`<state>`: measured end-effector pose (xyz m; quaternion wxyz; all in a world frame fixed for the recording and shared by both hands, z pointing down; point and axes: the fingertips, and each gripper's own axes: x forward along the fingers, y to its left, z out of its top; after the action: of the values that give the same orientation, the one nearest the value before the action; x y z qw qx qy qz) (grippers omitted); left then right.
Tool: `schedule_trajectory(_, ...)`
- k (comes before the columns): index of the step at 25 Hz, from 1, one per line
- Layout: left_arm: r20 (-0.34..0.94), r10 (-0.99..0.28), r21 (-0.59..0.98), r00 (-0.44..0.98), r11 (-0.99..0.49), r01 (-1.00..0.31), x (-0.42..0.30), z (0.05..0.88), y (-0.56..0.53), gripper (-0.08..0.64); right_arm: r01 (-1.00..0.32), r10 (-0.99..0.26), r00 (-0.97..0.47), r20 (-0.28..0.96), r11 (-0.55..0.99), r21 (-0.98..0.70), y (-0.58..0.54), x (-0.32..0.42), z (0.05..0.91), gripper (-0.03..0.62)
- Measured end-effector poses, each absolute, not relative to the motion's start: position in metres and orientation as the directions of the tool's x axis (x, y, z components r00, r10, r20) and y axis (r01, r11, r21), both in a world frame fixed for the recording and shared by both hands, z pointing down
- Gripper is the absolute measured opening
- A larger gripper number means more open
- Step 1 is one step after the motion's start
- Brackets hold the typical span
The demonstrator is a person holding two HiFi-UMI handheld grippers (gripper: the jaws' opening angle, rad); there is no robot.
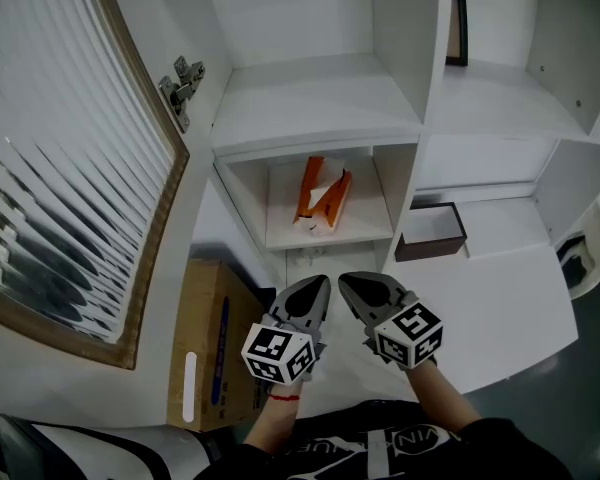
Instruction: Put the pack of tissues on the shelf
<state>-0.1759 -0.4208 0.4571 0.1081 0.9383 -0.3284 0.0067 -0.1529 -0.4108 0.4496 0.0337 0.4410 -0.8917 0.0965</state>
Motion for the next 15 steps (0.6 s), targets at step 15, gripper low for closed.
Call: schedule_trajectory(15,0.123,-0.655,0.207,0.746,-0.718,-0.665,-0.171,0.469,-0.395,0.006,-0.732,-0.714,-0.682,0.158,0.662,-0.163,-0.387,-0.151,0.459,0.003)
